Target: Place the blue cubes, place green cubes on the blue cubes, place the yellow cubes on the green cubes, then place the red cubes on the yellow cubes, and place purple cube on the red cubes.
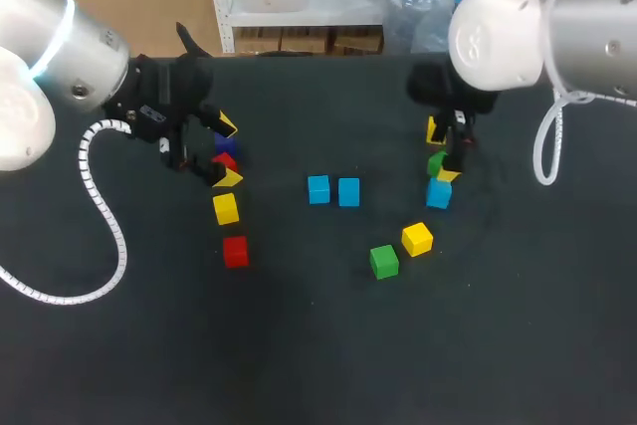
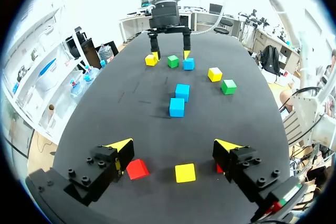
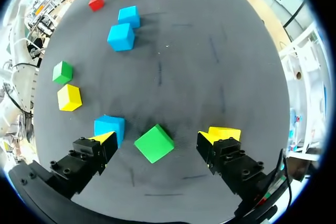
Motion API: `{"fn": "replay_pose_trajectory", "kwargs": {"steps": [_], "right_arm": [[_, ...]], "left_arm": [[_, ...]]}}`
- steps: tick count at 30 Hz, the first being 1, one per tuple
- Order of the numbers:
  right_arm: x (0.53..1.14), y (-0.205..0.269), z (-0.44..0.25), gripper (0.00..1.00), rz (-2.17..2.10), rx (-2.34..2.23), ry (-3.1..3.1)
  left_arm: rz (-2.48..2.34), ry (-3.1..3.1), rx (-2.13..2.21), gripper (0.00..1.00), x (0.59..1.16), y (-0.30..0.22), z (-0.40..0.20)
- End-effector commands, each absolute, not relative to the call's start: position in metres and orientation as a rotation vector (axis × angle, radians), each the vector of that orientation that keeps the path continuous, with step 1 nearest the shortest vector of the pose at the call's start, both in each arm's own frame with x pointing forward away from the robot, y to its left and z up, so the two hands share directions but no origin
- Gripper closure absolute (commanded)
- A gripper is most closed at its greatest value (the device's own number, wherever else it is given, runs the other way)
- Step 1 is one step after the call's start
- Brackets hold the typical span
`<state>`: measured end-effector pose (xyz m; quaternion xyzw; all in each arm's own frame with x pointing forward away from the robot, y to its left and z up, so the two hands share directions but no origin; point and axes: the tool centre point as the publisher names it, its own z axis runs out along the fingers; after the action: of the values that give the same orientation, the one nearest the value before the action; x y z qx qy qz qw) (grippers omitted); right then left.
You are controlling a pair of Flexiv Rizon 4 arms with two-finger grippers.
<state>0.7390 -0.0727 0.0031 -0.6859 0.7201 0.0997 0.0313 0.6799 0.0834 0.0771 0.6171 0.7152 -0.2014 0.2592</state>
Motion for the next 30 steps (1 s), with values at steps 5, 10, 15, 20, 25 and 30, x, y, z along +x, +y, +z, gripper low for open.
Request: {"fn": "replay_pose_trajectory", "kwargs": {"steps": [5,10,15,20,25,30], "right_arm": [[0.736,-0.068,0.007,0.00,0.286,-2.105,2.204],[0.739,-0.070,-0.002,0.00,0.307,-2.111,2.224],[0.747,-0.073,-0.005,0.00,0.319,-2.109,2.235],[0.748,-0.073,-0.002,0.00,0.335,-2.101,2.232],[0.742,-0.074,-0.001,0.00,0.361,-2.092,2.243],[0.732,-0.079,0.004,0.00,0.375,-2.073,2.262]], "left_arm": [[-0.548,1.930,1.671,0.00,0.679,0.085,0.076],[-0.548,1.930,1.671,0.00,0.679,0.085,0.076],[-0.548,1.930,1.671,0.00,0.679,0.085,0.076],[-0.548,1.930,1.671,0.00,0.679,0.085,0.076],[-0.548,1.930,1.671,0.00,0.679,0.085,0.076],[-0.548,1.930,1.671,0.00,0.679,0.085,0.076]]}}
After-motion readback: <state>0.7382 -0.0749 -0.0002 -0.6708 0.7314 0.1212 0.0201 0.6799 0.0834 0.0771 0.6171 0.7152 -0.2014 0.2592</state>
